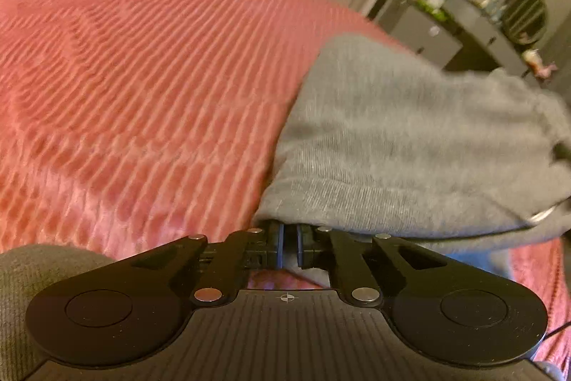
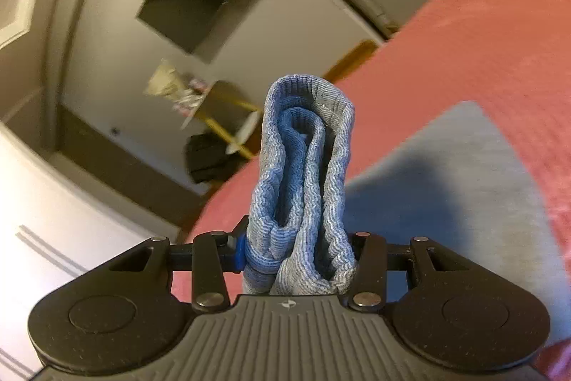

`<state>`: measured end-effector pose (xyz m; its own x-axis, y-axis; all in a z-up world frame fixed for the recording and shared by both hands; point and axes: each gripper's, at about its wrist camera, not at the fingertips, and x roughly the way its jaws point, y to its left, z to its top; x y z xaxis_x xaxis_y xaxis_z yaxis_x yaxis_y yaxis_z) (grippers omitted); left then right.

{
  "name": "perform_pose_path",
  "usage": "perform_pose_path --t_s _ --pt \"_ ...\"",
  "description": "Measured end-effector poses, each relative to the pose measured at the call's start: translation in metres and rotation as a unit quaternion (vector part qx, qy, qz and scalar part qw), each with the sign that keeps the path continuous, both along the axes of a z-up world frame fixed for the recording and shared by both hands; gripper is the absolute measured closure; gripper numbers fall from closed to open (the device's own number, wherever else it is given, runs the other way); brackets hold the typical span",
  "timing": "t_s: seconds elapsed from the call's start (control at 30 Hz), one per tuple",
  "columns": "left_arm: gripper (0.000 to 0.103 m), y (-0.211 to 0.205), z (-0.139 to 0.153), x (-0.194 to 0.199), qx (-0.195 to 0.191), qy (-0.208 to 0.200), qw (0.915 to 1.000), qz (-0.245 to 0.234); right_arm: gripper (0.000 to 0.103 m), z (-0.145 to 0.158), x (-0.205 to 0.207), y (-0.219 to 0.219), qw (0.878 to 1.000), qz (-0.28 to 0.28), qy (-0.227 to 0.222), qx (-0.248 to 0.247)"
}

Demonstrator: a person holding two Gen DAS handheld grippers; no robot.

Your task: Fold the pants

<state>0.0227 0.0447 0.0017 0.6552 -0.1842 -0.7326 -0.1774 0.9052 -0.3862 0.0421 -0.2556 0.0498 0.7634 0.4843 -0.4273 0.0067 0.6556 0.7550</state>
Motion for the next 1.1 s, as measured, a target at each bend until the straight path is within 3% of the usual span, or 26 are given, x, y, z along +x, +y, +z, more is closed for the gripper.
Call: perform_pose_path --t_s 0.07,0.17,0.23,0.33,0.47,0.57,0.63,0.67,0.73,0.9,1.1 --pt "0.091 -0.001 0.003 -0.002 -0.009 -0.016 0.9997 -0.015 0.06 -0.008 -0.005 -0.01 1.0 -0.015 0.009 -0.009" --pt "0.076 -0.004 0.004 -0.002 -0.015 -0.005 0.9994 -0.03 0.057 -0.035 -0.004 -0.029 0.999 -0.031 0.043 0.004" --pt "0.064 -0.008 0.005 -0.002 -0.009 0.001 0.999 -0.043 0.051 -0.058 0.002 -0.036 0.996 -0.039 0.086 0.002" --pt "0.054 -0.017 0.006 -0.003 0.017 -0.002 0.9979 -0.062 0.044 -0.084 0.003 -0.037 0.991 -0.037 0.132 0.007" --pt "0.053 -0.023 0.007 -0.001 0.022 -0.004 0.9959 -0.088 0.023 -0.094 0.001 -0.028 0.992 -0.022 0.125 0.014" --pt "0.049 -0.029 0.007 -0.004 0.025 0.001 0.9937 -0.109 0.017 -0.091 0.002 -0.026 0.993 -0.016 0.116 0.017" --pt "0.047 -0.037 0.007 -0.007 0.037 0.007 0.9903 -0.134 0.017 -0.09 0.007 -0.021 0.993 -0.019 0.118 0.015" --pt "0.046 -0.042 0.007 -0.008 0.046 0.005 0.9885 -0.144 0.022 -0.087 0.002 -0.024 0.993 -0.02 0.116 0.013" --pt "0.045 -0.053 0.007 -0.009 0.073 0.006 0.9851 -0.155 0.052 -0.083 0.002 -0.026 0.993 -0.028 0.112 -0.012" --pt "0.055 -0.062 -0.005 0.001 0.11 0.029 0.9863 -0.12 0.055 -0.066 -0.004 -0.024 0.996 -0.025 0.084 -0.021" --pt "0.079 -0.041 -0.005 -0.001 0.051 0.009 0.9955 -0.08 0.056 -0.034 -0.008 -0.035 0.999 -0.026 0.025 0.015"
